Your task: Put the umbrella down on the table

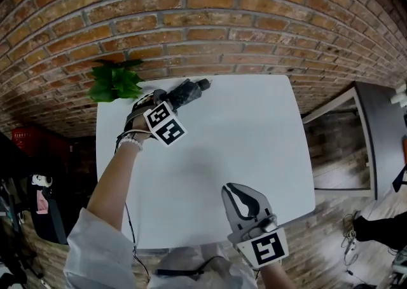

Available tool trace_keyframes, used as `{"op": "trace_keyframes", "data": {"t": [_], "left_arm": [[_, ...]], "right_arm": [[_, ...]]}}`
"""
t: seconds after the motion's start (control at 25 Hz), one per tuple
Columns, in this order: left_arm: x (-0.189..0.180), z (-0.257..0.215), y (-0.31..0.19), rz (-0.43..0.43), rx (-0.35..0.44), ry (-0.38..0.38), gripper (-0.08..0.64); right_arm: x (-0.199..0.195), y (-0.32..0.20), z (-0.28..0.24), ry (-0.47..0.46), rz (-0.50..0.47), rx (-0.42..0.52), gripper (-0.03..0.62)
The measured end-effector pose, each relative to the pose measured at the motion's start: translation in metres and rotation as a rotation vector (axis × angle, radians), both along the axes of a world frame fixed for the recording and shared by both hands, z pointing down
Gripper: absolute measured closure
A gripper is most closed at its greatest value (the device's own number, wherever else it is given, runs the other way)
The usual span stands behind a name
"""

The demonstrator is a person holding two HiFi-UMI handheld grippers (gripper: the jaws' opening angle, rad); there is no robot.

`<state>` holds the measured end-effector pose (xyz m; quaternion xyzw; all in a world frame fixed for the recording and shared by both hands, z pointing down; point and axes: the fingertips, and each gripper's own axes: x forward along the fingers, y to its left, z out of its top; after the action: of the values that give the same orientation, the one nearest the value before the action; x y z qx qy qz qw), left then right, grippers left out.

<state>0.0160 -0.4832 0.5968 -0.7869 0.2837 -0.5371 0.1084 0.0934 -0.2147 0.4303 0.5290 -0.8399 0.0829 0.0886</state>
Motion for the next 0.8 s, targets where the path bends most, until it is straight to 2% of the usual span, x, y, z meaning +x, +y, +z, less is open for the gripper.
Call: {"op": "trace_keyframes", "data": {"t": [0.12, 0.28, 0.44, 0.56, 0.68, 0.8], "left_arm": [[-0.003, -0.021, 0.006, -0.039, 0.019, 0.085, 0.275], [-0.001, -0.062, 0.019, -0.098, 0.063, 0.240, 0.288], [-0.005, -0.118, 0.042, -0.154, 0.138, 0.412, 0.442], [-0.013, -0.158, 0.070, -0.190, 0.183, 0.523, 0.523], [-0.021, -0.193, 0.104, -0.226, 0.199, 0.658, 0.533], [-0.029, -0.219, 0.141, -0.247, 0.219, 0.725, 0.535]], "right_arm": [[-0.004, 0.001, -0.010, 0.000, -0.006, 0.015, 0.535], [-0.006, 0.003, -0.026, 0.007, -0.011, 0.047, 0.535], [-0.010, 0.010, -0.047, 0.011, -0.024, 0.081, 0.535], [-0.014, 0.016, -0.063, 0.010, -0.036, 0.110, 0.535], [-0.016, 0.023, -0.078, -0.003, -0.038, 0.137, 0.535], [-0.015, 0.031, -0.090, -0.008, -0.044, 0.151, 0.535]]}}
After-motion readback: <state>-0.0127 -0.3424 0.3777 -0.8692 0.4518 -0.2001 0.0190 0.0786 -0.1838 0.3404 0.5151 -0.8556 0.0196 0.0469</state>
